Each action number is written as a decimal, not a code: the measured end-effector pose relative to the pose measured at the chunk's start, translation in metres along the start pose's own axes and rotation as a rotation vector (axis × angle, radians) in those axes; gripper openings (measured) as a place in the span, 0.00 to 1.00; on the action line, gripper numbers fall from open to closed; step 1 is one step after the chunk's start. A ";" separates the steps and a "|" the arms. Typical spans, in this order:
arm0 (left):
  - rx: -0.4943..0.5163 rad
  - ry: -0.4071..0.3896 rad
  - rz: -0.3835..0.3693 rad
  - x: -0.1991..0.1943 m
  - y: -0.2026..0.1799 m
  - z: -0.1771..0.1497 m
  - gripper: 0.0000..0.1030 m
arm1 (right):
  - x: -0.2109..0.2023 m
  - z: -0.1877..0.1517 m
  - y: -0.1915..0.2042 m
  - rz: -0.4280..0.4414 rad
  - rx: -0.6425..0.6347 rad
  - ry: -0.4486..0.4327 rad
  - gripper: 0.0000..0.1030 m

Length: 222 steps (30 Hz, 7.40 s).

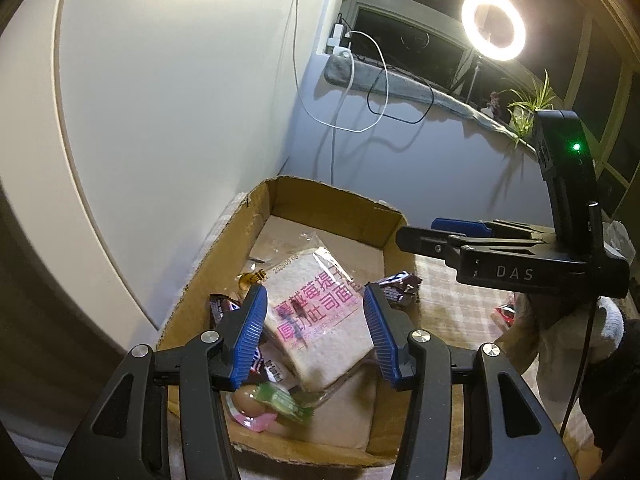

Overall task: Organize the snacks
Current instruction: 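Carry both Snickers bars into the box and open both tools, then move both open tools back toward the yellow candy and red chocolates, then close left tool on the yellow candy while right tool grasps the red-wrapped chocolate, then carry the yellow candy and red-wrapped chocolate over the box, then open the left tool over the box while the right tool opens too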

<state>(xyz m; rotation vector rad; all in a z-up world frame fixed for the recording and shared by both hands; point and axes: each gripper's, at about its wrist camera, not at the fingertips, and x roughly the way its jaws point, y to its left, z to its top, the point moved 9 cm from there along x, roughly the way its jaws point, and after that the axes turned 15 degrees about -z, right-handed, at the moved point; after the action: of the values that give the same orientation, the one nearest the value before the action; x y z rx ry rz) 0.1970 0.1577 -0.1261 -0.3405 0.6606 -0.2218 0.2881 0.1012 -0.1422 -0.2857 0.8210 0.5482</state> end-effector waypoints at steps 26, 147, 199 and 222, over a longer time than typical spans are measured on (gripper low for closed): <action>0.095 0.017 -0.110 -0.005 -0.094 -0.027 0.48 | -0.116 -0.076 -0.112 -0.135 0.144 -0.093 0.84; 0.323 0.101 -0.184 0.054 -0.196 -0.061 0.28 | -0.123 -0.153 -0.171 -0.135 0.211 -0.018 0.35; 0.138 0.018 0.020 0.008 -0.018 -0.027 0.29 | 0.015 0.014 0.018 0.023 -0.042 0.001 0.35; 0.139 -0.016 0.041 -0.002 -0.023 -0.023 0.68 | -0.002 0.017 0.005 -0.031 -0.021 -0.036 0.82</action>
<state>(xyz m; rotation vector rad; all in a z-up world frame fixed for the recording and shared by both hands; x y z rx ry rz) 0.1786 0.1315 -0.1333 -0.1952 0.6325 -0.2243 0.2946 0.1122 -0.1302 -0.3068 0.7746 0.5315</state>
